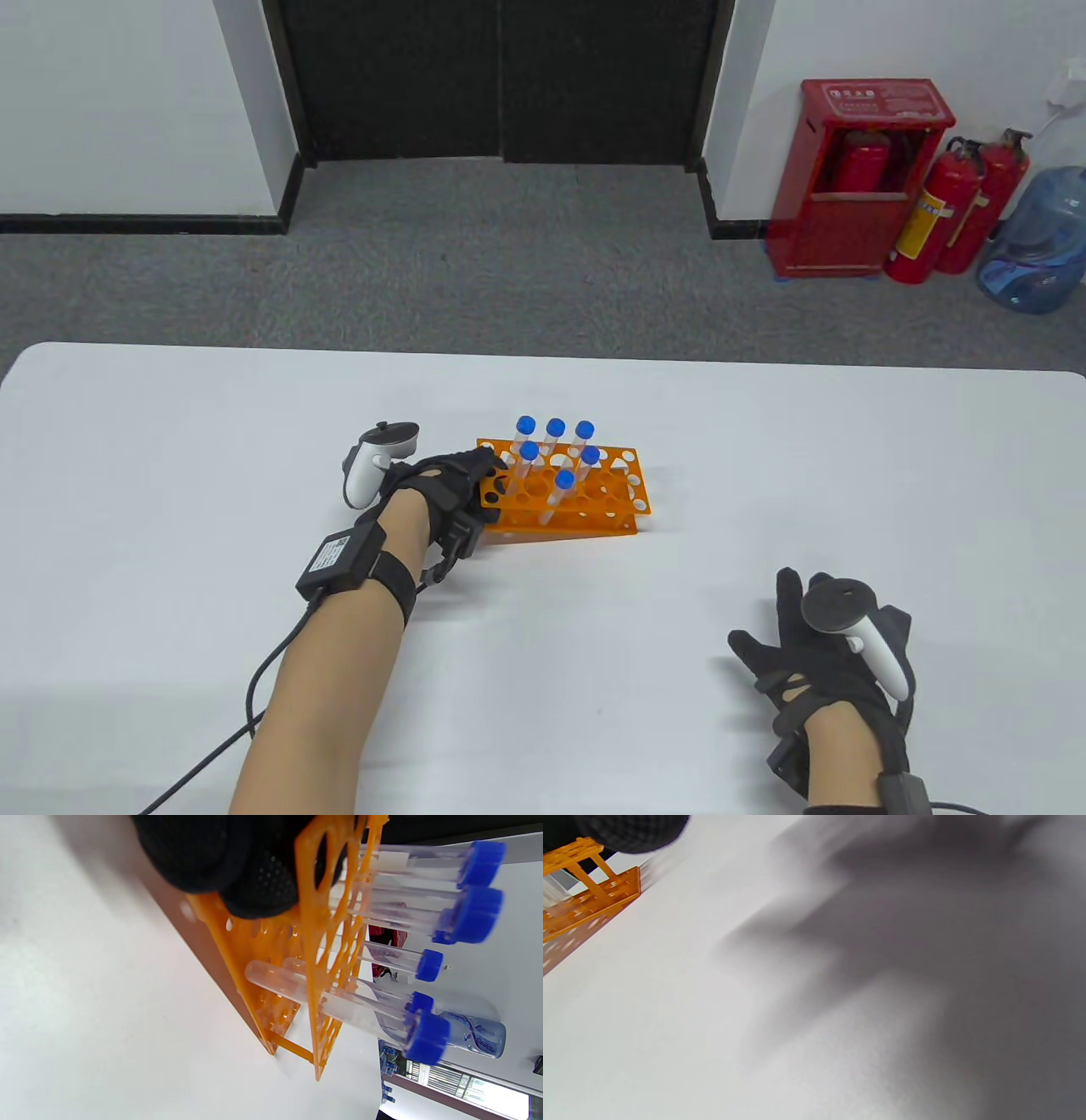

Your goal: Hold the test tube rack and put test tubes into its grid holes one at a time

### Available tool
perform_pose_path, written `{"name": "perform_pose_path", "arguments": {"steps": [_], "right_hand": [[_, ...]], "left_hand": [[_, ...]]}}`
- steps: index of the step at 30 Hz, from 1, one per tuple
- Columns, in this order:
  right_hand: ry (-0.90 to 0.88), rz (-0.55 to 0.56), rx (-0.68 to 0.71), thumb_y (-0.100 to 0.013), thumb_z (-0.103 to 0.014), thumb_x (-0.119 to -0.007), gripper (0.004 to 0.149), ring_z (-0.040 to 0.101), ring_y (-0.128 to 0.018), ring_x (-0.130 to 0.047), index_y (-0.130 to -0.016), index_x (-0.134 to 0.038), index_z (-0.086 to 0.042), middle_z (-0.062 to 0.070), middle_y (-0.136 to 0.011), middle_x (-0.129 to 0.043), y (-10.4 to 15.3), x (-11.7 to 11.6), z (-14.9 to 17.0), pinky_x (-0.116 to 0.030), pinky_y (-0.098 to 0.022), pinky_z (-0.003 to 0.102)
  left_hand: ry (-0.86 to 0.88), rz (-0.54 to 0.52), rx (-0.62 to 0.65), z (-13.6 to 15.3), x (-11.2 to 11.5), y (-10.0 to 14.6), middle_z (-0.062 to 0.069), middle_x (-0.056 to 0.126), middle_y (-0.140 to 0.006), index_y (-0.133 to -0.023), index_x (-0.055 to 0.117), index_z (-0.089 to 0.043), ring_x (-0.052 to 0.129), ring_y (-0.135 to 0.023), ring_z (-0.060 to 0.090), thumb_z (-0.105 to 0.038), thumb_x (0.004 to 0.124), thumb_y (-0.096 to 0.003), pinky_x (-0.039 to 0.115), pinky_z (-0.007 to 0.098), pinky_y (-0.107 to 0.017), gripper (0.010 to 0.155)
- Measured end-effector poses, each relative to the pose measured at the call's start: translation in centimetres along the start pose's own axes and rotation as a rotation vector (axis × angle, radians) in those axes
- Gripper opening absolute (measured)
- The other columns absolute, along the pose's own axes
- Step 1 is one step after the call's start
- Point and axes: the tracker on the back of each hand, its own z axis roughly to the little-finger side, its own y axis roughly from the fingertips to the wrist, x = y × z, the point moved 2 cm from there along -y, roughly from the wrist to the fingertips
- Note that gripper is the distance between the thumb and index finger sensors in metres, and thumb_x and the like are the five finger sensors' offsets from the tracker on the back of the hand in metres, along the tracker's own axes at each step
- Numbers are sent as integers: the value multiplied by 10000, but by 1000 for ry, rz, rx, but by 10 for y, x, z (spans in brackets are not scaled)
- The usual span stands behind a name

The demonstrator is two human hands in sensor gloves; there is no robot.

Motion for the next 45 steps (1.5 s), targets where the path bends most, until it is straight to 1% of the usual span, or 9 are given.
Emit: {"name": "perform_pose_path", "arguments": {"steps": [4, 9, 20, 23, 27, 30, 34, 39, 45], "right_hand": [[-3, -7, -2, -382, -721, -620, 922, 235, -880, 340, -924, 110, -563, -135, -1067, 278, 1, 0, 0, 94, -607, 619], [8, -20, -3, -384, -719, -619, 919, 237, -881, 337, -930, 103, -559, -131, -1073, 272, 1, -2, -2, 93, -607, 619], [3, -30, -3, -385, -713, -623, 916, 235, -883, 333, -938, 92, -558, -130, -1079, 262, 1, -3, -3, 94, -607, 614], [3, -32, -1, -386, -713, -622, 917, 236, -883, 333, -939, 93, -557, -129, -1079, 262, 1, -3, -3, 94, -607, 615], [4, -37, 5, -386, -713, -621, 916, 237, -883, 332, -940, 92, -556, -128, -1078, 263, 0, -3, -3, 92, -607, 616], [6, -36, 15, -387, -710, -623, 916, 236, -883, 333, -940, 90, -556, -128, -1077, 266, 1, -3, -5, 94, -607, 614], [-16, -43, 31, -389, -701, -630, 914, 230, -884, 333, -942, 83, -558, -133, -1077, 263, 2, -4, -8, 100, -608, 611], [-17, -49, 49, -390, -692, -636, 910, 224, -885, 333, -942, 75, -560, -139, -1077, 261, 4, -6, -13, 105, -610, 606], [-10, -53, 64, -390, -690, -636, 909, 226, -889, 328, -943, 73, -558, -139, -1078, 257, 7, -9, -17, 102, -610, 606]], "left_hand": [[11, -35, 18, -3, -2, 8, -151, 666, -1015, -1082, 382, -359, 944, -799, 77, -642, 573, -469, 890, 225, -627, 702], [54, -28, 57, -2, -2, 10, -65, 489, -1141, -1095, 301, -351, 824, -976, 172, -647, 568, -472, 811, 311, -756, 739], [105, -3, 75, 13, 2, 3, -37, 444, -1160, -1095, 312, -362, 777, -1016, 221, -651, 570, -473, 783, 328, -772, 733], [85, -26, 79, 13, 2, 10, -11, 389, -1160, -1094, 290, -337, 698, -1034, 288, -645, 570, -474, 724, 401, -773, 746], [-78, -124, 152, 8, 0, 46, 3, 287, -1159, -1077, 281, -334, 508, -1083, 370, -610, 621, -448, 585, 529, -785, 767], [-405, -215, 220, 16, 3, 87, -13, 253, -1166, -1074, 270, -361, 429, -1108, 378, -618, 628, -436, 547, 563, -783, 776], [-720, -362, 268, 41, 12, 131, -43, 244, -1173, -1066, 262, -407, 351, -1124, 352, -623, 648, -415, 507, 583, -782, 787], [-831, -433, 254, 71, 17, 160, -26, 206, -1167, -1067, 251, -390, 267, -1111, 331, -628, 652, -410, 473, 573, -784, 806], [-829, -475, 242, 93, 15, 164, -26, 176, -1156, -1067, 260, -390, 216, -1095, 314, -627, 652, -411, 427, 552, -786, 801]]}}
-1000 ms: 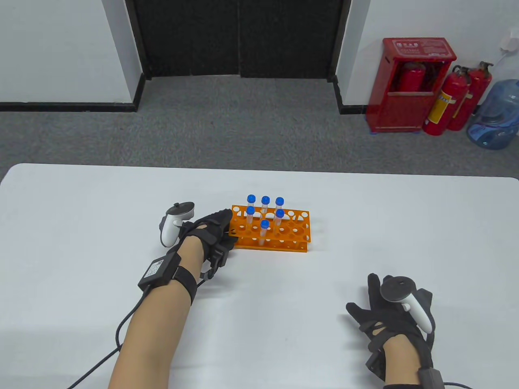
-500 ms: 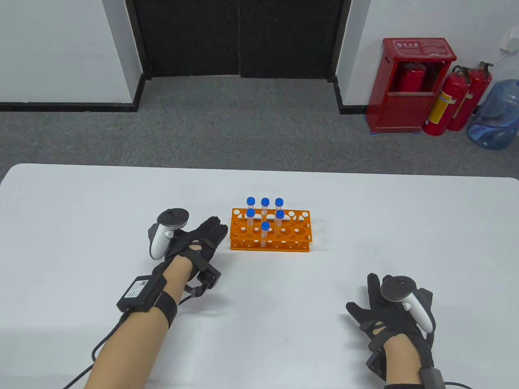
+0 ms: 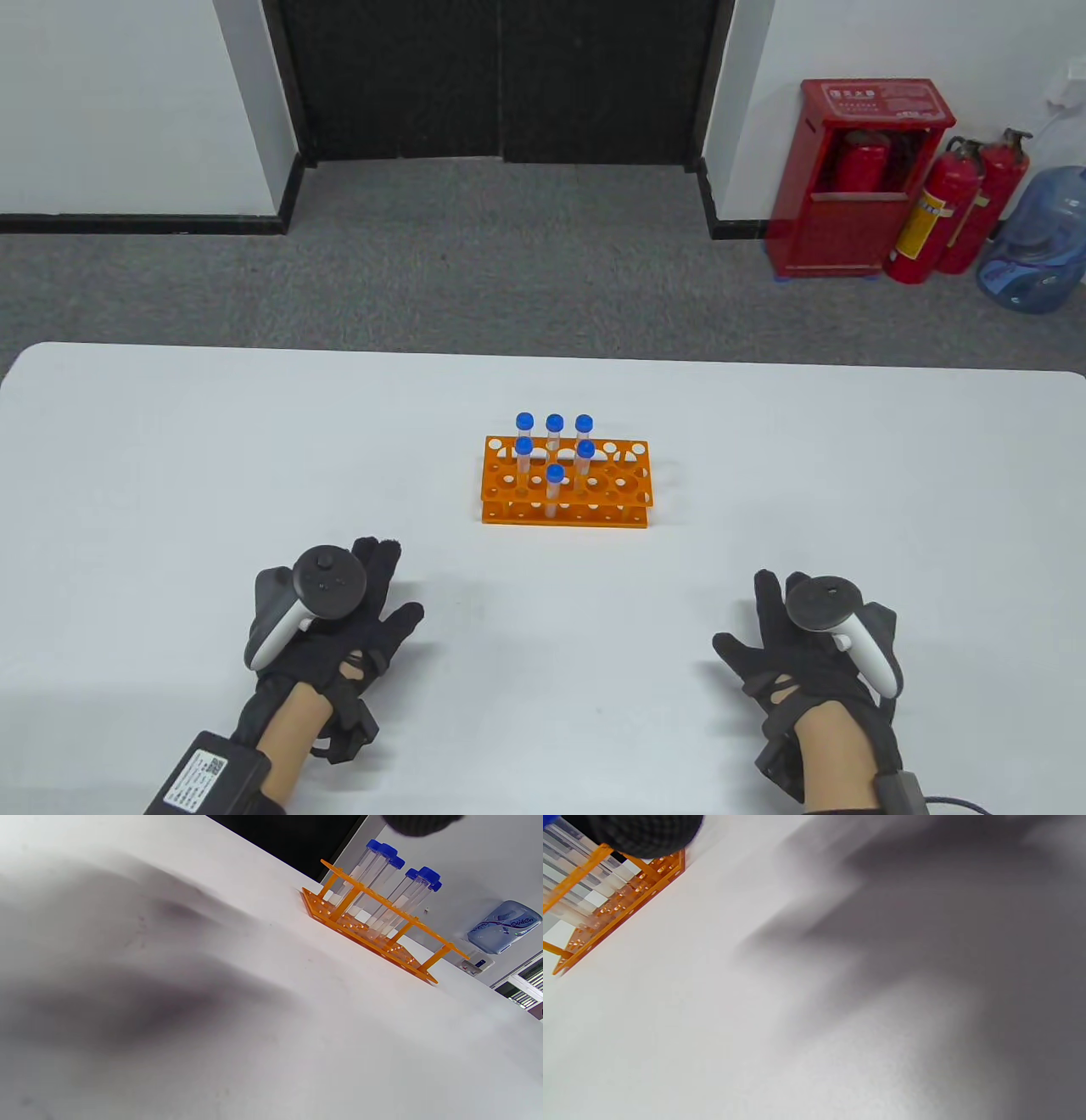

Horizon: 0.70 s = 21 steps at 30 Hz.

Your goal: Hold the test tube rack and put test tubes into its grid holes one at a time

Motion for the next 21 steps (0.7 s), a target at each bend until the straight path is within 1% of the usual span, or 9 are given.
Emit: {"name": "perform_pose_path", "arguments": {"steps": [2, 3, 4, 5, 9, 15, 21], "right_hand": [[17, -2, 4, -391, -691, -634, 909, 228, -889, 326, -944, 74, -556, -137, -1078, 258, 1, -2, -1, 98, -611, 607], [29, -7, 7, -391, -692, -632, 908, 230, -889, 325, -942, 77, -556, -135, -1077, 258, 2, -3, -3, 97, -611, 607], [32, -6, 11, -391, -693, -630, 908, 230, -889, 326, -942, 80, -556, -135, -1076, 260, 2, -3, -3, 98, -610, 608], [35, -2, 16, -392, -692, -631, 908, 230, -890, 325, -942, 79, -555, -134, -1077, 259, 3, -3, -4, 96, -610, 608], [38, -4, 31, -392, -693, -628, 906, 233, -892, 321, -942, 79, -555, -134, -1077, 257, 6, -6, -7, 93, -611, 609], [41, -3, 40, -391, -692, -627, 906, 237, -896, 315, -944, 77, -551, -129, -1081, 250, 10, -8, -9, 87, -613, 610], [40, -14, 34, -392, -691, -625, 904, 240, -898, 311, -943, 77, -551, -125, -1083, 248, 10, -10, -8, 84, -614, 610]], "left_hand": [[-5, -9, -5, 6, 7, 0, -25, 206, -1153, -1065, 295, -384, 236, -1087, 313, -626, 666, -400, 434, 549, -773, 799], [-6, 50, -10, 7, 11, -1, -20, 211, -1150, -1064, 303, -373, 242, -1083, 318, -625, 667, -396, 440, 543, -772, 801], [1, 101, 4, 7, 14, 0, -26, 168, -1150, -1066, 263, -380, 203, -1085, 315, -629, 655, -407, 412, 541, -781, 806], [11, 123, 18, 7, 15, 1, -27, 148, -1148, -1066, 249, -382, 180, -1082, 314, -630, 654, -409, 393, 541, -782, 811], [-6, 95, 24, 5, 12, 3, -23, 184, -1152, -1066, 273, -379, 214, -1085, 318, -628, 660, -403, 408, 539, -778, 807], [-20, 128, 29, 3, 18, 3, -23, 187, -1154, -1066, 276, -380, 218, -1086, 317, -627, 660, -404, 408, 537, -778, 804], [-28, 136, 27, 3, 18, 3, -22, 190, -1154, -1066, 280, -380, 220, -1087, 318, -626, 660, -404, 407, 535, -778, 802]]}}
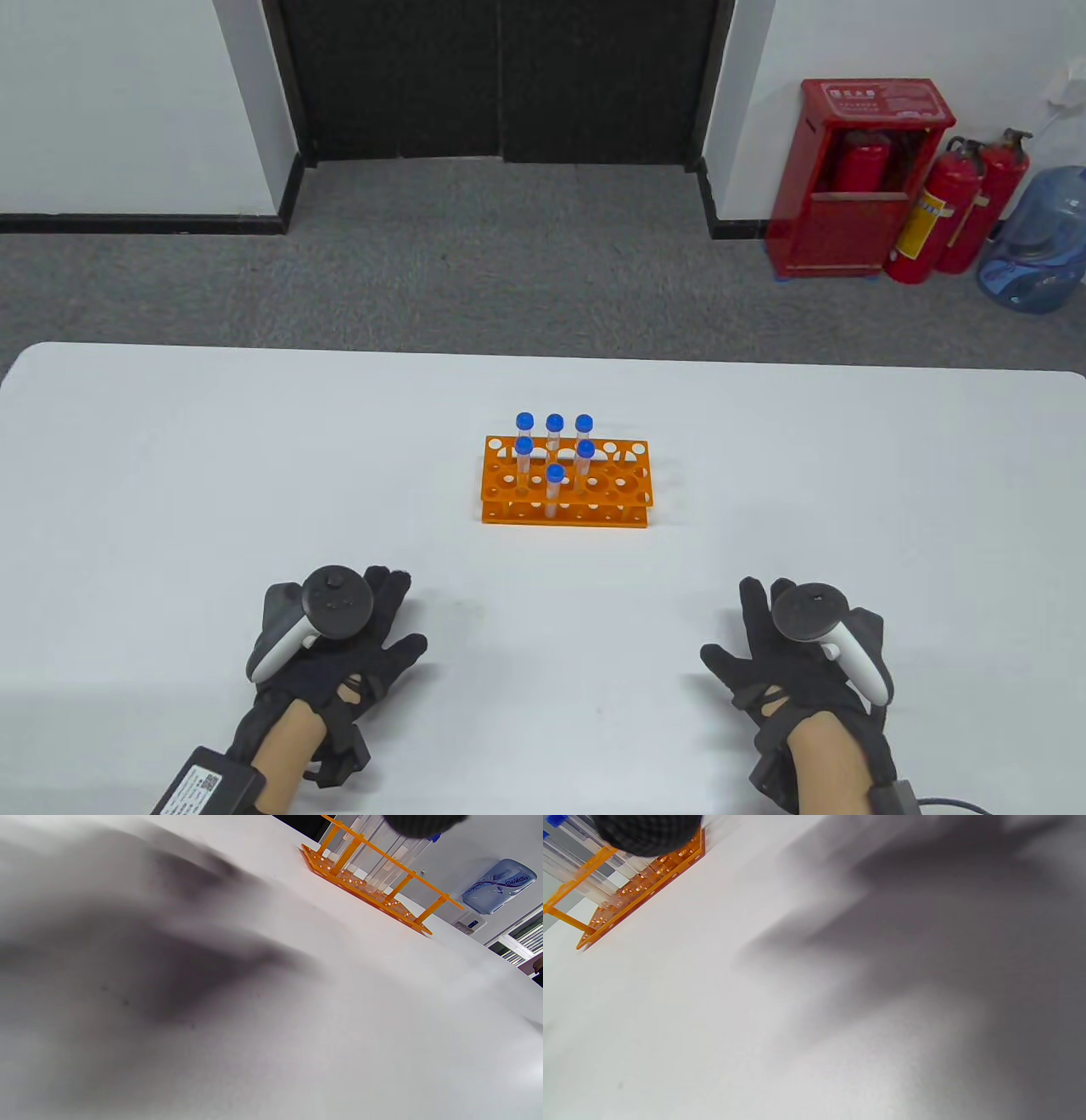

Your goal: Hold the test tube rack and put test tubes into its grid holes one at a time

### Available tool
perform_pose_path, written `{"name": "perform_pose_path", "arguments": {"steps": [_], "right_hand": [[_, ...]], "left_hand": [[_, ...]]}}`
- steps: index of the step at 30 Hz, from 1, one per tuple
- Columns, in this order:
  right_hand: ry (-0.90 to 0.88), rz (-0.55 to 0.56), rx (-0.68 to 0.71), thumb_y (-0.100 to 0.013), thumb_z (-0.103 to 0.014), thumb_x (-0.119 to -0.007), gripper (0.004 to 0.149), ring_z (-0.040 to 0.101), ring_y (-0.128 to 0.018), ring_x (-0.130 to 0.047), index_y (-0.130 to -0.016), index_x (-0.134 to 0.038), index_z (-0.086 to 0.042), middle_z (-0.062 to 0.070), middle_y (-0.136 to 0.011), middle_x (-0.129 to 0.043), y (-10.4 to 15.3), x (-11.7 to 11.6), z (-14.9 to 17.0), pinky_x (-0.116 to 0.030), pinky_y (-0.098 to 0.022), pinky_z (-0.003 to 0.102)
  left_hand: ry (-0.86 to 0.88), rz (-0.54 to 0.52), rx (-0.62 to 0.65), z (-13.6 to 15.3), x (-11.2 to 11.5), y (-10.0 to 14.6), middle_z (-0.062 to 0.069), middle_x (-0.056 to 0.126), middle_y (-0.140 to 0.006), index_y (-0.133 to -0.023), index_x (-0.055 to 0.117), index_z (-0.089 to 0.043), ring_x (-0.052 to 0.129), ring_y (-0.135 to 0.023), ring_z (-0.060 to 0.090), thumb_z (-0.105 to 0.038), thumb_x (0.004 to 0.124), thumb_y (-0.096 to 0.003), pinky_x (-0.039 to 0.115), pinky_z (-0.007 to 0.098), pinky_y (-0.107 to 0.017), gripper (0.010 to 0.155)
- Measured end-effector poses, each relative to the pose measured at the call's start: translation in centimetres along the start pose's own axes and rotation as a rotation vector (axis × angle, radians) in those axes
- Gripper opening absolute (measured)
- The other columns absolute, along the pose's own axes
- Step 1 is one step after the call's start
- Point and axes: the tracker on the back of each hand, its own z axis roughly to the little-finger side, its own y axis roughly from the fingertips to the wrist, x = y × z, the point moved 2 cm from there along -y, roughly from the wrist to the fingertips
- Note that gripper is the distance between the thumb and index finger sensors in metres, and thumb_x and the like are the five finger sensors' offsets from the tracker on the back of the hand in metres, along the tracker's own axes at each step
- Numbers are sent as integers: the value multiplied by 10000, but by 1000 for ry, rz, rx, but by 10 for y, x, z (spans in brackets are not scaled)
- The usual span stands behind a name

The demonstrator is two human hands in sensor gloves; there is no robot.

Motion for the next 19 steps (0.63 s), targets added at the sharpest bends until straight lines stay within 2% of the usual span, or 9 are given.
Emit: {"name": "perform_pose_path", "arguments": {"steps": [19], "right_hand": [[-4, -5, -2, -393, -689, -625, 903, 241, -902, 306, -946, 75, -548, -119, -1089, 240, 0, 0, 1, 80, -616, 610]], "left_hand": [[-14, 16, -6, -1, 0, 0, -19, 188, -1154, -1067, 280, -380, 217, -1086, 321, -626, 660, -404, 399, 535, -776, 802]]}}
